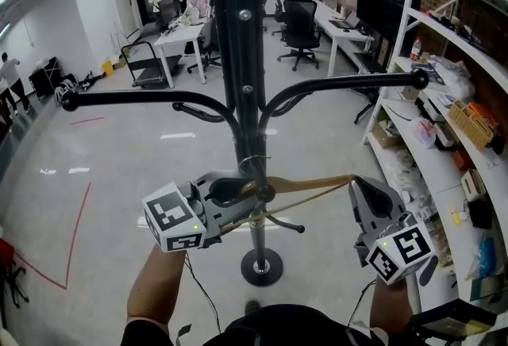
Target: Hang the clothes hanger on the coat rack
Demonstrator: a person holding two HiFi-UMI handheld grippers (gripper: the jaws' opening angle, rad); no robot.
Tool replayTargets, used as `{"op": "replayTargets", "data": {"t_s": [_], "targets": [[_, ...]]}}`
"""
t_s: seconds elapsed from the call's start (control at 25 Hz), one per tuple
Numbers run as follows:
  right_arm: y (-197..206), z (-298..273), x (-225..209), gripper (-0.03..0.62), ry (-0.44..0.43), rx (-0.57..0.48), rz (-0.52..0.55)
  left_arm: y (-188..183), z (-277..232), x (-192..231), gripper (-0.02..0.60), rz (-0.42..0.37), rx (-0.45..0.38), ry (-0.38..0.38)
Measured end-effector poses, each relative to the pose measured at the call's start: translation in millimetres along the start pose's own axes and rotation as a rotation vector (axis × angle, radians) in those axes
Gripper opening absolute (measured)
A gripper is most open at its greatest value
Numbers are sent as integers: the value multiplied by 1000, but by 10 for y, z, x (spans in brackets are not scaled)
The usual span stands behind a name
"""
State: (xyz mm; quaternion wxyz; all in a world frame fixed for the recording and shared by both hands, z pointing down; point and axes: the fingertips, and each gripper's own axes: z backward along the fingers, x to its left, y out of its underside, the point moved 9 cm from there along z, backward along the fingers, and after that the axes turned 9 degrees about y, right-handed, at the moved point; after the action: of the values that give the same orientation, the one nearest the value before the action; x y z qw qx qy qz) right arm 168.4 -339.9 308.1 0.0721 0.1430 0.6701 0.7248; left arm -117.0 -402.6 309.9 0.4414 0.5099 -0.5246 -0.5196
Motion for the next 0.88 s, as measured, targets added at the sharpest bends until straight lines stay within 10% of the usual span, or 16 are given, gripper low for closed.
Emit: {"op": "replayTargets", "data": {"t_s": [0.88], "targets": [[-47,40,39,8,-86,-49,-19,-86,340,-245,152,-156,-43,-316]]}}
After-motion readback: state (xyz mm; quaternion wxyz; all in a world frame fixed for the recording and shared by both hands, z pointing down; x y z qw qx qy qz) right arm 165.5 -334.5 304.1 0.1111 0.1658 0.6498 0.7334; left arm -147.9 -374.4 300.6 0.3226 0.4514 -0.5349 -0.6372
